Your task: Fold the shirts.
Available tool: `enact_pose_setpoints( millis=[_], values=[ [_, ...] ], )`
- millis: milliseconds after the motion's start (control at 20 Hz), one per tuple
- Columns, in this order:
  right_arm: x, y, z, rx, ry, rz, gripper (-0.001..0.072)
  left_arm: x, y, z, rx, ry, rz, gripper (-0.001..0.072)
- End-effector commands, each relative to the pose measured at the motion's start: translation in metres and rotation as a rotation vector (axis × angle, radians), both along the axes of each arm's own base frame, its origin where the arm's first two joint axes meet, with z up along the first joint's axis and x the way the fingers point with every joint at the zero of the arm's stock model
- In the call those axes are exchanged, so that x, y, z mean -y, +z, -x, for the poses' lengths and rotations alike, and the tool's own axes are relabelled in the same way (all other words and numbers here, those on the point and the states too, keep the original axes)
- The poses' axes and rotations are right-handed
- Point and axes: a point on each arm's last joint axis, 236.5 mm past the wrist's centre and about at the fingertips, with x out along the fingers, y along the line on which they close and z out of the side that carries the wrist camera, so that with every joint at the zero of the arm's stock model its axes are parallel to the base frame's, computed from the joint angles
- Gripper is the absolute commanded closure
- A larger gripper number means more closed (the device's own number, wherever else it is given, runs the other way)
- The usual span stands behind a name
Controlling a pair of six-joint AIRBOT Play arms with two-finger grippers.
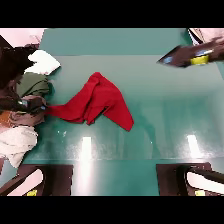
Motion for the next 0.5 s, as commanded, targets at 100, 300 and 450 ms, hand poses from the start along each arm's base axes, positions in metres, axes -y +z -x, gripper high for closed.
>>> enact_pose_setpoints(
  millis=[100, 300, 450],
  values=[
    [-0.077, -0.154, -0.010, -0.223, 0.141, 0.159, 0.0160, 0.004, 0.035, 0.001, 0.046, -0.043, -0.009, 0.0686],
    [-0.090, -0.219, -0.012, -0.334, 0.134, 0.183, 0.0161, 0.004, 0.035, 0.001, 0.043, -0.045, -0.008, 0.0685],
    [-0.097, -0.241, -0.003, -0.384, 0.156, 0.193, 0.0162, 0.004, 0.035, 0.000, 0.047, -0.043, -0.008, 0.0685]
  ],
)
